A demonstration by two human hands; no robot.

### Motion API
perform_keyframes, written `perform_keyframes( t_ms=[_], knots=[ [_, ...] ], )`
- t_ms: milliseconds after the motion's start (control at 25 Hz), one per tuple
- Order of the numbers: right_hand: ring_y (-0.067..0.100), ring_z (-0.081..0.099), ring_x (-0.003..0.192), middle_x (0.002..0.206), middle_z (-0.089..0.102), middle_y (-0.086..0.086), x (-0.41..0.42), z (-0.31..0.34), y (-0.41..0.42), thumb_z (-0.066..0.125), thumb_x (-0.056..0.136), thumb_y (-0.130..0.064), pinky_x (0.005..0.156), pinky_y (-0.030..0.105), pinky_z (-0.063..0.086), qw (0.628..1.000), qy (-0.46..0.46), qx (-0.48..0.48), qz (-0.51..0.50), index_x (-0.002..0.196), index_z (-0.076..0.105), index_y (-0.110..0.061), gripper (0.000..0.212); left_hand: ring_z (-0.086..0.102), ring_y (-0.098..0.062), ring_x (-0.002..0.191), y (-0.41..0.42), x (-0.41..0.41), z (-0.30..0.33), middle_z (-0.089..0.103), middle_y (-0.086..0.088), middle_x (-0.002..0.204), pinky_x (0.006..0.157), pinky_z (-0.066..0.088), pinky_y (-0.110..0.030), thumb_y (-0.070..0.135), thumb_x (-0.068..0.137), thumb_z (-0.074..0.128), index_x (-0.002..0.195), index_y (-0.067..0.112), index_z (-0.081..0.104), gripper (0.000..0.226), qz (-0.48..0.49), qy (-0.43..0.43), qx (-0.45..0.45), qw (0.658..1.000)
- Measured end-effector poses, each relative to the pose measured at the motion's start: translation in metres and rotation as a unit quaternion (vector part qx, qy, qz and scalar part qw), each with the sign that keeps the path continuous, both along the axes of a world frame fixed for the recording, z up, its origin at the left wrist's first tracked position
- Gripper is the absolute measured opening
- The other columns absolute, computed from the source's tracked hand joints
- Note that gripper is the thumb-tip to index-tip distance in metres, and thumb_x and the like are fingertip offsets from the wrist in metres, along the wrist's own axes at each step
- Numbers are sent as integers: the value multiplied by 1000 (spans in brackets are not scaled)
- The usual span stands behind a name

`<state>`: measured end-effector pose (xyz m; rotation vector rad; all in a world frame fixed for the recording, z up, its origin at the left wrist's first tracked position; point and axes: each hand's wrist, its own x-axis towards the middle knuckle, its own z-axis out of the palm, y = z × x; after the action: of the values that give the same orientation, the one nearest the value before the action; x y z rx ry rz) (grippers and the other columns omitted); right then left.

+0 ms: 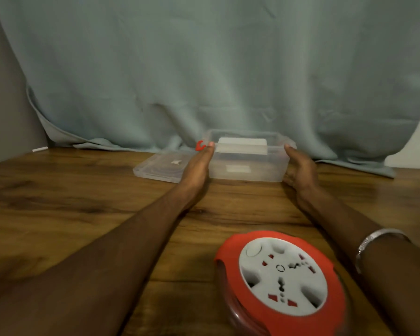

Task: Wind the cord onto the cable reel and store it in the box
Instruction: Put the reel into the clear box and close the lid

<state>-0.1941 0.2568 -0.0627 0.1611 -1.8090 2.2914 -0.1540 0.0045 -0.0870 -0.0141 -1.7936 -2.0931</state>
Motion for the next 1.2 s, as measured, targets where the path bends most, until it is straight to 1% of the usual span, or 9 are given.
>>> perform_keyframes(
  t_ms=[200, 440, 560, 680, 760, 840, 920, 1040, 1200],
  knots=[
    [28, 68, 95, 103, 71, 7, 60, 8, 20, 82, 87, -34, 84, 47, 58, 993, 63, 23, -95, 107, 70, -19, 27, 63, -20, 133, 18, 81, 21, 70, -2, 140, 118, 45, -47, 76, 72, 73, 135, 16, 72, 86, 40, 53, 6, 998],
    [42, 72, 106, 111, 75, 13, 146, 5, 45, 79, 87, -14, 87, 61, 61, 993, 27, 65, -93, 101, 70, -19, 17, 73, -27, 112, 35, 166, 16, 73, -7, 129, 98, 59, -51, 63, 71, 82, 112, 18, 76, 61, 45, 63, -24, 997],
    [39, 72, 107, 113, 74, 11, 174, -1, 51, 77, 87, -8, 89, 59, 63, 994, 1, 65, -82, 110, 69, -14, 25, 63, -13, 73, 34, 187, 11, 77, -3, 93, 74, 51, -38, 69, 75, 75, 91, 17, 77, 55, 43, 53, -60, 996],
    [35, 76, 88, 99, 77, 10, 199, 6, 62, 77, 91, -15, 78, 52, 66, 985, -21, 158, -70, 108, 70, -15, 19, 55, -17, 59, 30, 194, 10, 63, 3, 64, 65, 45, -41, 87, 79, 60, 72, 16, 66, 72, 127, 44, -154, 979],
    [27, 75, 73, 81, 78, 5, 207, 19, 75, 78, 89, -31, 74, 47, 65, 911, 19, 401, -100, 91, 75, -21, 11, 61, -19, 69, 27, 196, 9, 65, 1, 72, 69, 53, -43, 81, 85, 57, 78, 18, 64, 64, 221, 63, -222, 948],
    [22, 73, 72, 78, 78, 0, 220, 41, 79, 75, 90, -50, 76, 43, 63, 818, 39, 567, -91, 79, 74, -27, 25, 63, -15, 94, 28, 197, 10, 66, 3, 105, 84, 57, -40, 69, 91, 64, 107, 23, 67, 48, 231, 95, -283, 926],
    [17, 72, 75, 84, 76, -3, 236, 57, 68, 72, 87, -63, 67, 31, 59, 805, -32, 592, 26, 85, 67, -35, 29, 54, -10, 120, 29, 197, 11, 54, 5, 138, 99, 49, -32, 56, 95, 69, 140, 26, 59, 55, 205, 99, -356, 906],
    [19, 74, 75, 98, 81, 8, 243, 59, 47, 75, 68, -74, 58, 22, 50, 743, -135, 636, 159, 105, 76, -20, 66, 51, -8, 126, 28, 198, 10, 48, 5, 149, 101, 44, -30, 47, 98, 70, 151, 25, 52, 60, 200, 105, -363, 904],
    [17, 68, 68, 101, 81, 15, 240, 55, 44, 81, 71, -63, 58, 23, 51, 783, -159, 566, 202, 110, 77, -11, 65, 52, -4, 119, 28, 201, 9, 51, 8, 143, 97, 48, -31, 43, 98, 71, 145, 26, 55, 53, 205, 114, -361, 903]
  ],
)
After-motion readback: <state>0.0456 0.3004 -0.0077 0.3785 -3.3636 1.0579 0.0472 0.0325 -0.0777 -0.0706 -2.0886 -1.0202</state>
